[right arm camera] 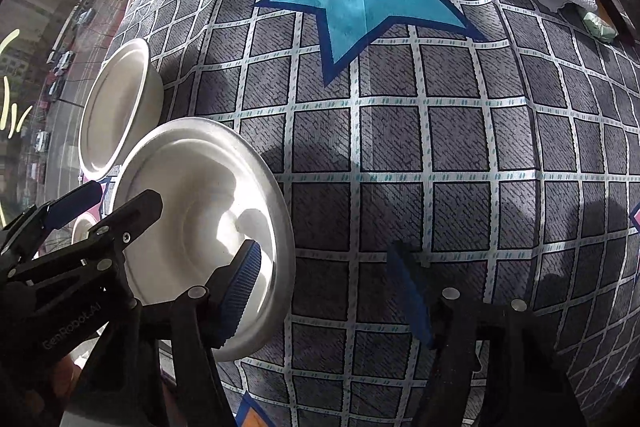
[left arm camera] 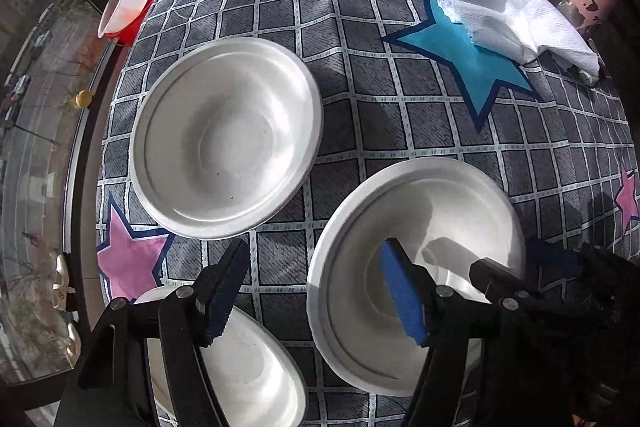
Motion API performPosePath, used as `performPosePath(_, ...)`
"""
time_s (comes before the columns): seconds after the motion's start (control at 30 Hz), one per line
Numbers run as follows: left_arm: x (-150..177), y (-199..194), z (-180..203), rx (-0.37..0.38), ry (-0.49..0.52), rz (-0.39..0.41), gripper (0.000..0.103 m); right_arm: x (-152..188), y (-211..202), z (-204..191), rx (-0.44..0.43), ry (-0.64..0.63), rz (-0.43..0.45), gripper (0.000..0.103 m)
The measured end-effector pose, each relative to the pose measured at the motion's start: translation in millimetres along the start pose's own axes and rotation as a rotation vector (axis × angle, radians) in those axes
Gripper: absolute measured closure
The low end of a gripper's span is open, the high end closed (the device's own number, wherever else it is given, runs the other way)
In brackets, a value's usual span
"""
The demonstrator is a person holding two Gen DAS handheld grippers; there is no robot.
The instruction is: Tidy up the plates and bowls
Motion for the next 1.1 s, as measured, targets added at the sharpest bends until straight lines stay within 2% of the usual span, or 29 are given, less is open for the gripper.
performPosePath(0.03, 1, 4, 3, 0.013, 0.0, -0.017, 0.047, -2, -2, 2, 0.012, -0.004, 0.006, 0.046)
performPosePath(0.1, 3, 13, 11, 0.049, -0.001, -0.057, 0.066, -4, 1, -3, -0.02, 0.001, -0.004, 0.071)
performPosePath(0.13, 5, 16, 14, 0.062, -0.002, -0.073, 0.07, -5, 2, -3, -0.054, 0.011, -0.02, 0.074)
performPosePath(0.2, 8, 18, 20, 0.062, -0.001, -0.071, 0.071, -4, 6, -9, -0.084, 0.02, -0.034, 0.079)
performPosePath(0.27, 10, 16, 27, 0.051, 0.019, -0.057, 0.07, -4, 5, -5, -0.074, 0.014, -0.024, 0.079)
performPosePath(0.4, 21, 13, 43, 0.035, 0.08, -0.047, 0.07, 29, -5, 7, -0.071, 0.023, -0.026, 0.079)
performPosePath(0.5, 35, 11, 57, 0.047, 0.11, -0.054, 0.07, 37, -9, 18, -0.032, 0.013, -0.028, 0.079)
performPosePath(0.67, 58, 5, 86, 0.051, 0.195, -0.041, 0.07, 74, -21, 34, 0.025, 0.009, -0.04, 0.079)
performPosePath(0.9, 97, -1, 117, 0.122, 0.222, -0.062, 0.07, 134, -45, 68, 0.072, 0.051, -0.062, 0.079)
performPosePath(1.1, 126, -5, 146, 0.154, 0.307, -0.07, 0.07, 181, -65, 96, 0.12, 0.105, -0.087, 0.079)
Point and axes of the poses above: each gripper's, at about its wrist camera, not at the fingertips, and y roughly the way its jaws point, z to its right, x to its underside, the point moved 7 cm from there along y, roughly the way its jaws point, and after that the axes turned 3 degrees about x, right-handed, at the moved point
